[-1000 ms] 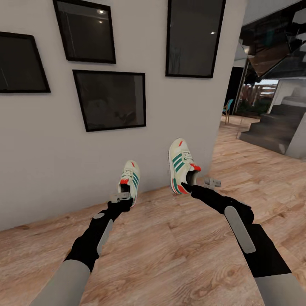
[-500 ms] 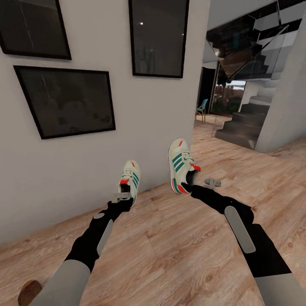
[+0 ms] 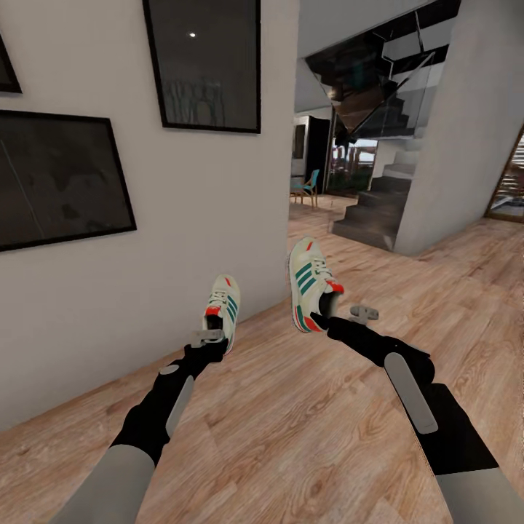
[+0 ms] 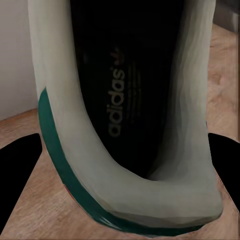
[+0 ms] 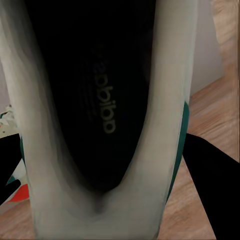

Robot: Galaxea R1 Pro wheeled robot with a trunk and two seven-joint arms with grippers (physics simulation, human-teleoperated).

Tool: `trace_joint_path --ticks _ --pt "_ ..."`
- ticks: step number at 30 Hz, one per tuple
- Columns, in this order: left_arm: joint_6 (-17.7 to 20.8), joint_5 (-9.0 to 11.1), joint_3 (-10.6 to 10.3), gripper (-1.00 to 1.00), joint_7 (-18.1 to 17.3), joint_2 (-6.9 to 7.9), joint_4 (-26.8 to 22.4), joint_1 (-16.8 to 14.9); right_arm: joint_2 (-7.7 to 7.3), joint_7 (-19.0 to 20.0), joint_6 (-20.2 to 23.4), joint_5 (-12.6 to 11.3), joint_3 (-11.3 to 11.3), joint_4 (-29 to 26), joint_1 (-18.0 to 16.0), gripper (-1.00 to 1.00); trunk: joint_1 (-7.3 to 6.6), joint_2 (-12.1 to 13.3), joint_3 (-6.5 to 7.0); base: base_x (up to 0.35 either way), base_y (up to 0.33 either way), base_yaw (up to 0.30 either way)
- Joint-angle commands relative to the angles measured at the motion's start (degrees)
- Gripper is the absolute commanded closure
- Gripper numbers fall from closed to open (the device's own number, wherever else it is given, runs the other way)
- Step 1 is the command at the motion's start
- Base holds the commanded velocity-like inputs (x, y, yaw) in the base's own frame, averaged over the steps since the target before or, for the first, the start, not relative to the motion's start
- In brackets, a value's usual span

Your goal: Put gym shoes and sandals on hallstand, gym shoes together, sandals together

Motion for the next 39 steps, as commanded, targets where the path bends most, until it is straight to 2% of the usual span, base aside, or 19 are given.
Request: trace_joint_path --ticks 1,5,6,10,17,26,39 --pt "0.7 0.9 -0.3 1.0 -0.4 -0.18 -0.4 0.3 0.3 -0.2 -0.2 0.4 0.2 0.3 -0.1 1.0 0.01 0.0 -0.06 0.0 0.0 0.0" --pt "2.0 1.0 -0.8 1.0 -0.4 -0.24 -1.7 1.1 1.58 -1.5 -1.4 2.1 0.1 1.6 -0.1 1.0 0.01 0.0 -0.06 0.0 0.0 0.0" --pt "1.6 0.9 -0.8 1.0 -0.4 -0.25 -2.0 0.9 1.24 -1.8 -1.8 2.5 0.1 1.9 -0.1 1.0 0.01 0.0 -0.06 0.0 0.0 0.0" --pt "0.4 0.8 -0.8 1.0 -0.4 -0.27 -2.1 0.4 -0.07 -1.2 -0.6 2.0 0.1 3.3 0.0 1.0 0.01 0.0 -0.06 0.008 0.0 0.0" --pt "-0.1 0.8 -0.9 1.0 -0.4 -0.42 -2.0 0.4 -0.18 0.0 -0.4 -0.1 0.0 4.0 0.0 1.0 0.01 0.0 -0.06 0.269 0.0 0.0" --pt "0.0 0.7 -4.3 1.0 -0.3 -0.45 -2.1 0.4 -0.21 -0.1 -0.4 -0.4 -0.1 4.0 0.0 1.0 0.01 0.0 -0.06 0.304 -0.128 -0.009" --pt "0.0 0.8 -4.4 1.0 -0.3 -0.45 -2.1 0.4 -0.21 -0.1 -0.4 -0.4 -0.2 4.1 -0.1 1.0 0.01 0.0 -0.06 0.34 -0.033 -0.265"
